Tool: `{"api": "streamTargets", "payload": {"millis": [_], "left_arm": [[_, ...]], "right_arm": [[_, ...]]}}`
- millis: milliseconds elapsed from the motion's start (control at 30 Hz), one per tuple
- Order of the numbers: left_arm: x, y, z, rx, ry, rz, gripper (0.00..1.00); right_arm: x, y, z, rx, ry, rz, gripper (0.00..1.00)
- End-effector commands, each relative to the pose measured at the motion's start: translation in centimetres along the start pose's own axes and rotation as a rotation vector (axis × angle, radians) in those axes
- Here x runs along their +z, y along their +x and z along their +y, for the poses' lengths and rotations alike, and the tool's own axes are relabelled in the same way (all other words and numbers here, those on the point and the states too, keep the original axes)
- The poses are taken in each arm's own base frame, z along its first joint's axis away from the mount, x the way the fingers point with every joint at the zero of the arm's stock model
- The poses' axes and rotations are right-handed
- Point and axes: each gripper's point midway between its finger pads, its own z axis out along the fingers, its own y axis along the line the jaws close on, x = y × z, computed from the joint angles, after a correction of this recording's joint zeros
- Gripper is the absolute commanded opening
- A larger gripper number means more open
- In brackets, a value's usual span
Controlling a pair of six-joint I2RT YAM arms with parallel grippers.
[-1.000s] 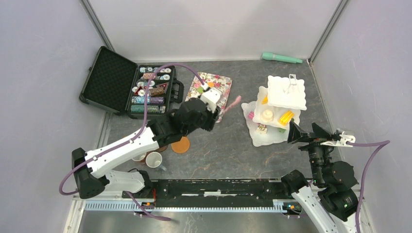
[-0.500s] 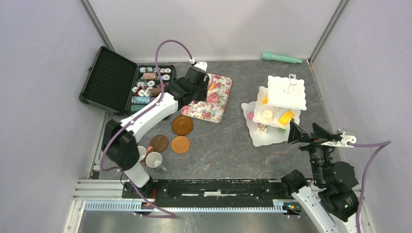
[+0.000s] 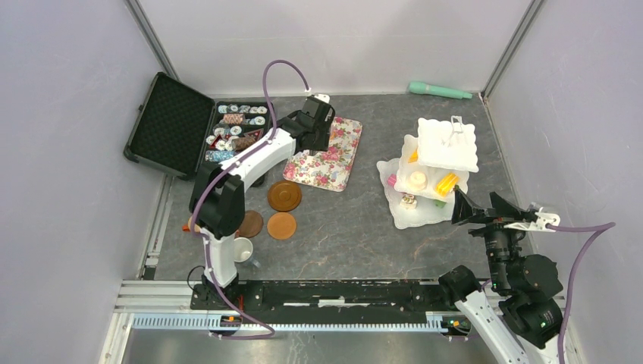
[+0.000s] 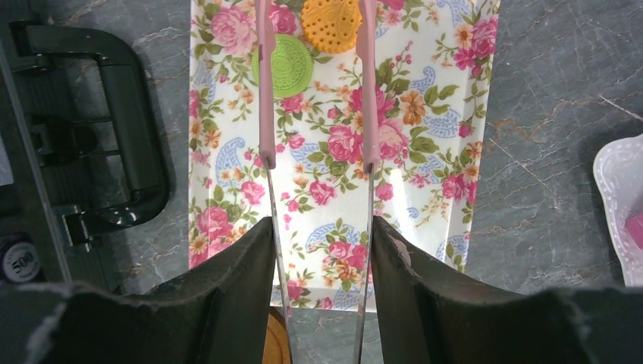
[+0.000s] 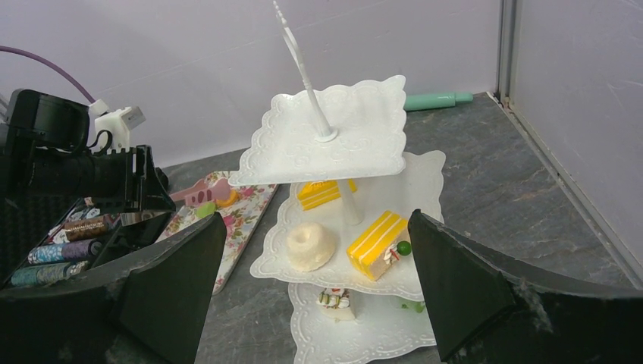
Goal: Serve the afternoon tea
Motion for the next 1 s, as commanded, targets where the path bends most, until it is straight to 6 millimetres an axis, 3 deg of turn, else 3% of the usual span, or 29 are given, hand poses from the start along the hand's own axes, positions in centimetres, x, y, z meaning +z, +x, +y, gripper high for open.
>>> {"api": "streamTargets", "payload": {"millis": [0, 333, 667, 967], "left_arm": [[0.3, -2.4, -1.4, -0.042, 0.043, -0.051, 0.54], [1.4, -1.4, -2.2, -0.037, 0.062, -0.014, 0.5], [1.1, -0.7, -2.5, -0.036, 0.073, 0.004, 0.51], [1.3, -1.1, -2.6, -0.018, 0.068, 0.0, 0.33]], "right_arm": [[-1.1, -2.4, -0.4, 0.018, 0.001, -0.07, 0.98], [-1.1, -2.1, -0.6, 0.02, 0.008, -0.069, 0.98], [-1.1, -2.0, -0.5, 0.023, 0.004, -0.066, 0.98], [-1.4, -2.6, -0.6, 0.023, 0.006, -0.076, 0.98]]}}
